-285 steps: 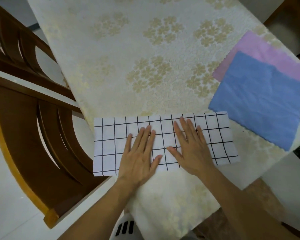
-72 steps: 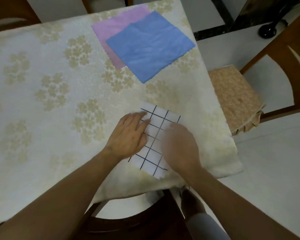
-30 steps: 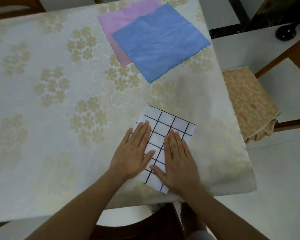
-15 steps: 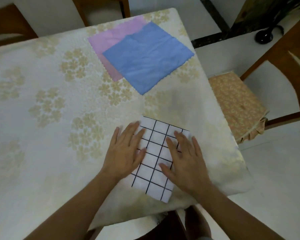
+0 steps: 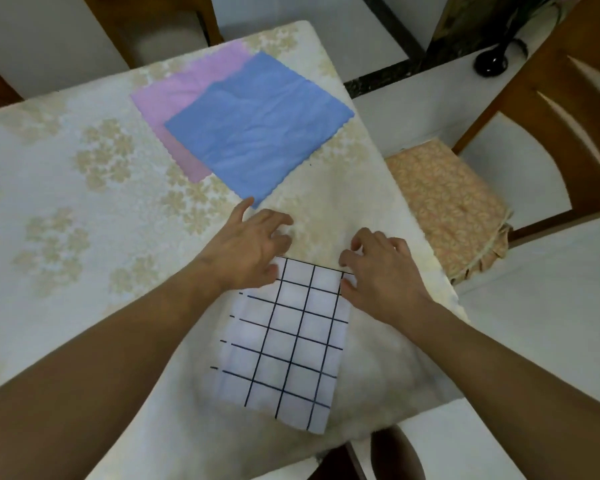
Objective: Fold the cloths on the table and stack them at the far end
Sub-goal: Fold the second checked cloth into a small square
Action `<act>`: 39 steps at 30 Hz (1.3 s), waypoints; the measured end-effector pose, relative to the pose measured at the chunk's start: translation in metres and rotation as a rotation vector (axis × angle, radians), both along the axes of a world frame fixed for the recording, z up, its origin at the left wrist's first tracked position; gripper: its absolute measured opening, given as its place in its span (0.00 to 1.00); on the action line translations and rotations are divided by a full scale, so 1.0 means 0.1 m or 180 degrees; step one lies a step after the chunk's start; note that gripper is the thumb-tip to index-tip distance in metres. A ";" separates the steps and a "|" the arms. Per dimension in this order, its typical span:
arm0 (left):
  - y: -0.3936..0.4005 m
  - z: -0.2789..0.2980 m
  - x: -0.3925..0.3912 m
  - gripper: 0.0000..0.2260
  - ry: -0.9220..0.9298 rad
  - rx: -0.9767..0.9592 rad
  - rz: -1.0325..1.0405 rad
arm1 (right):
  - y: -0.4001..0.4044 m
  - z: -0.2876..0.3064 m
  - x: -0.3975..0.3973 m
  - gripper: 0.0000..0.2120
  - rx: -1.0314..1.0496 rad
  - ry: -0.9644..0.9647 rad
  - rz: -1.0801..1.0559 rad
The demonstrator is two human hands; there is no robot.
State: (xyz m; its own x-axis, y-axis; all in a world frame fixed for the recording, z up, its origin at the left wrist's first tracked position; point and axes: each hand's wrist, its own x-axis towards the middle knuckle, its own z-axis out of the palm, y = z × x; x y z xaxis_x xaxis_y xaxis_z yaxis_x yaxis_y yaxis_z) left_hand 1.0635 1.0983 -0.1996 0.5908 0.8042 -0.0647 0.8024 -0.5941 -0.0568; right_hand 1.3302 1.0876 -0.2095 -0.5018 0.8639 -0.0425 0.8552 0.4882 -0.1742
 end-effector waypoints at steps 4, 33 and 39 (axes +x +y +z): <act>0.07 -0.07 0.04 0.15 0.0275 -0.0037 -0.0115 | 0.08 0.01 -0.07 0.11 -0.0315 -0.0289 0.0104; 0.02 0.22 0.02 0.03 -0.0162 0.0573 0.0022 | 0.05 0.29 -0.13 0.05 0.0055 0.0758 -0.0237; -0.25 0.56 -0.03 0.03 -0.0263 0.1022 0.0147 | -0.12 0.66 -0.20 0.04 0.0642 0.0893 -0.0278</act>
